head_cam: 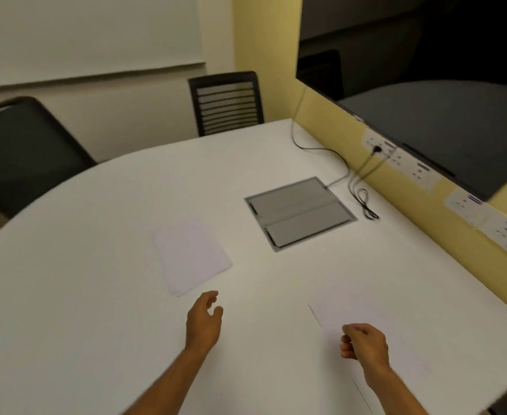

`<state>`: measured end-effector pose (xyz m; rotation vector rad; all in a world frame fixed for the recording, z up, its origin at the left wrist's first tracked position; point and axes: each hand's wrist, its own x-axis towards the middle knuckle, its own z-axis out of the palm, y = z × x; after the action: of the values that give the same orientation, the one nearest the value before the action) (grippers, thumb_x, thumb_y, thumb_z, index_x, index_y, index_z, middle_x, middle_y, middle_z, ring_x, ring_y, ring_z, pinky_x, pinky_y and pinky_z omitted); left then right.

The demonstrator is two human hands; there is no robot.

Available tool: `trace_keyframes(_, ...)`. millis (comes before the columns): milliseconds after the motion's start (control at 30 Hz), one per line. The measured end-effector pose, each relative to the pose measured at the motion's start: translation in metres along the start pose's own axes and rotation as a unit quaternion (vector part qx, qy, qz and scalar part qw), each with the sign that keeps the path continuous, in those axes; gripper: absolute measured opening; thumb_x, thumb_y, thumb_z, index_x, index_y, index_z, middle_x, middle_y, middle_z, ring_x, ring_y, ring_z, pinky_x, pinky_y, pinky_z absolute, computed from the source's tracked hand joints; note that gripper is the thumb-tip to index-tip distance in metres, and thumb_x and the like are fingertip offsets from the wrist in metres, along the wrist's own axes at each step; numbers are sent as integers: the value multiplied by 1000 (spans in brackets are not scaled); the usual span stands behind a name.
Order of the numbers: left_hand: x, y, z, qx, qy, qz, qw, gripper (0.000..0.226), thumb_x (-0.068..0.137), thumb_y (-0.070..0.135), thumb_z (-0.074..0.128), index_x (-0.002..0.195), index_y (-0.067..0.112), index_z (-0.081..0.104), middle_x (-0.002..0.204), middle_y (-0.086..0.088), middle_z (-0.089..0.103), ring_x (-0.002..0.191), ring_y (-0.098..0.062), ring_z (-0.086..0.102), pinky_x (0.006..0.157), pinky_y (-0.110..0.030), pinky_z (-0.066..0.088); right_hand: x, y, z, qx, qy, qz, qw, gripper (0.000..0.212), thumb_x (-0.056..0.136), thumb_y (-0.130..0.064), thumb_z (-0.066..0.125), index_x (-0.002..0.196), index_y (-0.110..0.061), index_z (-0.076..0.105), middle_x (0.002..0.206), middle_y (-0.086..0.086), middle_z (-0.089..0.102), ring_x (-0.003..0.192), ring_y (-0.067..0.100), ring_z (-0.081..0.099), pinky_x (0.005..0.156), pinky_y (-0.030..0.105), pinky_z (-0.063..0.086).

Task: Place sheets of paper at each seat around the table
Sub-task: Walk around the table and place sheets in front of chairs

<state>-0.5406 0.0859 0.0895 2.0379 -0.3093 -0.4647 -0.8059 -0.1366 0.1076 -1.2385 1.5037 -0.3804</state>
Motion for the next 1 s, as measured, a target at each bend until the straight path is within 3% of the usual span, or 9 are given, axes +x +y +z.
trace_keyframes(133, -2, -12, -76, 4, 47, -51, 998, 31, 91, 2, 64, 119, 14, 63, 113, -4, 66, 103, -21, 63, 86, -27, 48, -16, -28, 42, -7, -69, -16, 997, 6, 90, -4, 66, 95, 0, 69, 81, 28, 72, 62, 33, 65, 63, 46, 62)
trace_keyframes(300, 15, -31, -129, 13, 59, -112, 992, 32, 90, 6, 65, 120, 14, 62, 106, -7, 68, 93, -23, 64, 70, -26, 47, -28, -50, 78, -35, -117, -28, 992, 6, 90, -6, 67, 95, -3, 70, 86, 24, 72, 65, 31, 64, 57, 39, 57)
trace_keyframes(533, -7, -46, -171, -14, 86, -144, 986, 25, 90, 3, 62, 107, 21, 66, 93, -6, 71, 89, -29, 68, 59, -18, 47, -76, -63, 140, -115, -159, -87, 977, 12, 88, -15, 69, 81, -5, 71, 71, 17, 71, 57, 25, 60, 50, 33, 50)
trace_keyframes(633, -29, -46, -207, -19, 95, -126, 987, 26, 90, 9, 67, 111, 23, 66, 99, -1, 71, 98, -22, 68, 71, -8, 47, -119, -70, 175, -143, -203, -133, 960, 15, 87, -16, 70, 76, -7, 71, 63, 14, 70, 53, 25, 59, 47, 33, 48)
trace_keyframes(700, -43, -42, -243, -1, 108, -115, 987, 31, 91, 16, 68, 121, 23, 64, 111, 2, 68, 108, -16, 64, 86, -12, 44, -150, -78, 202, -157, -241, -169, 943, 13, 87, -16, 71, 77, -9, 71, 63, 11, 71, 56, 25, 60, 50, 35, 49)
trace_keyframes(833, -81, -30, -322, 36, 167, -109, 979, 44, 92, 27, 66, 135, 21, 56, 128, 2, 62, 119, -15, 58, 98, -20, 40, -219, -98, 258, -175, -317, -264, 894, 6, 87, -17, 70, 83, -20, 72, 69, 1, 75, 68, 20, 68, 68, 42, 56)
trace_keyframes(1000, -155, -24, -401, 62, 240, -147, 958, 64, 92, 35, 65, 150, 20, 41, 150, 0, 47, 137, -21, 46, 112, -30, 35, -312, -108, 314, -170, -410, -339, 830, 17, 88, -23, 69, 104, -20, 74, 94, 0, 76, 89, 14, 69, 79, 29, 48)
